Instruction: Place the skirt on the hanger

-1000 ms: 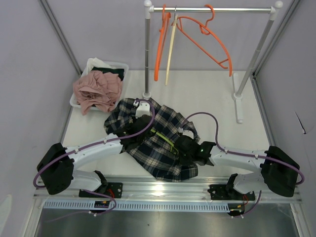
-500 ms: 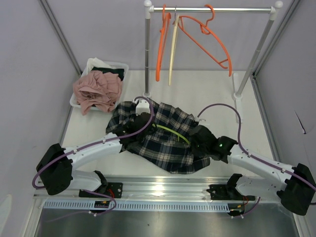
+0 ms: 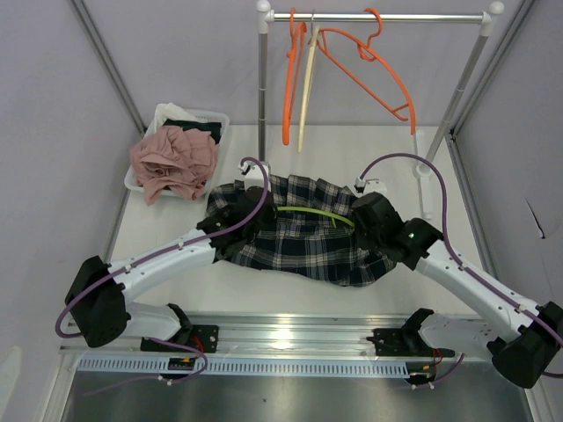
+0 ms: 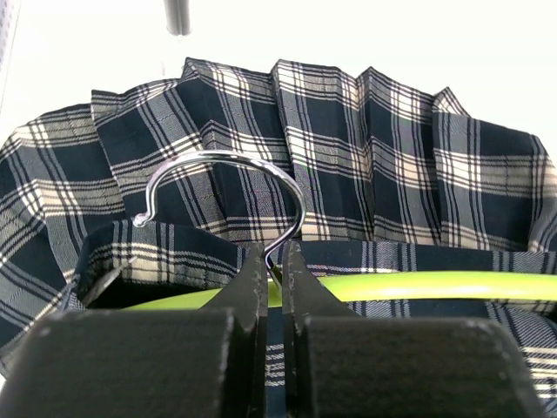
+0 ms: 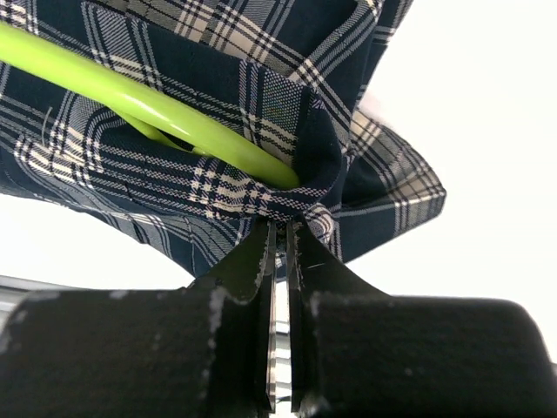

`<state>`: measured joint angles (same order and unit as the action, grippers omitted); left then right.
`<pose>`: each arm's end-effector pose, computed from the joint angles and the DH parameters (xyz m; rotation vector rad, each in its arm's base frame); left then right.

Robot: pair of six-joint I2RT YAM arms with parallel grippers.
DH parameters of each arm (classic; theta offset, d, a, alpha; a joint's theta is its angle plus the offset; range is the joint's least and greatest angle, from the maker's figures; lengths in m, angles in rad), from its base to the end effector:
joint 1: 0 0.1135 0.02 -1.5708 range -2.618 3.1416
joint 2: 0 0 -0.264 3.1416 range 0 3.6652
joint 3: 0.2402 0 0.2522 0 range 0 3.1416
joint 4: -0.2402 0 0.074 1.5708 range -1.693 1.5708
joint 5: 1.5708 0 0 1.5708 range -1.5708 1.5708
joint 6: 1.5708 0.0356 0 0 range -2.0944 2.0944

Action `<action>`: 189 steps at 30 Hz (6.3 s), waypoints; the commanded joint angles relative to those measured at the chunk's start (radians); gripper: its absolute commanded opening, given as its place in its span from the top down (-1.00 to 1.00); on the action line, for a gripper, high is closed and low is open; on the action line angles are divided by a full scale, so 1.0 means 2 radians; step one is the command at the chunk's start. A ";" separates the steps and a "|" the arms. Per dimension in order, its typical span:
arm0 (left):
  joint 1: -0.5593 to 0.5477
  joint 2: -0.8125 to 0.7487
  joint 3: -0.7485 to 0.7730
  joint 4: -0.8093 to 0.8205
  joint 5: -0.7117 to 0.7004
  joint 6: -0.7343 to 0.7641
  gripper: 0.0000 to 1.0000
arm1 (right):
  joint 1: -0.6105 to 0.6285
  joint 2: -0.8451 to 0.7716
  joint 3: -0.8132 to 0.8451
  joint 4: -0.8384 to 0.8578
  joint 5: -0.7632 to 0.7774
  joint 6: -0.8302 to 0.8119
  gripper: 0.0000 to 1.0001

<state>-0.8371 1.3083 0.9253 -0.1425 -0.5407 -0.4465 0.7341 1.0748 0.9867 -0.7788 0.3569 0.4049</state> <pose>0.2088 -0.2043 0.2801 0.0749 2.0226 -0.2456 0.1666 0.1335 0.3021 -0.2329 2.3576 0.1090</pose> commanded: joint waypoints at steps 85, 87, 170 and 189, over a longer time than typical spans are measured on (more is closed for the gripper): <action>-0.062 0.058 0.023 -0.055 -0.005 -0.025 1.00 | -0.200 0.288 0.191 0.054 -0.093 -0.028 1.00; -0.062 0.025 0.005 -0.051 -0.006 -0.022 1.00 | -0.204 0.300 0.250 0.036 -0.075 -0.037 1.00; -0.060 -0.050 -0.067 0.008 -0.159 -0.047 1.00 | 0.066 -0.046 -0.180 0.048 -0.075 0.173 1.00; -0.062 -0.100 -0.136 0.068 -0.175 -0.002 1.00 | -0.027 -0.039 -0.065 0.006 -0.063 0.120 1.00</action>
<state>-0.9646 1.1446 0.6811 -0.0143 -0.8169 -0.5274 0.7052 0.9924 0.7837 -0.7212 0.1772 0.6956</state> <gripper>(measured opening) 0.019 0.017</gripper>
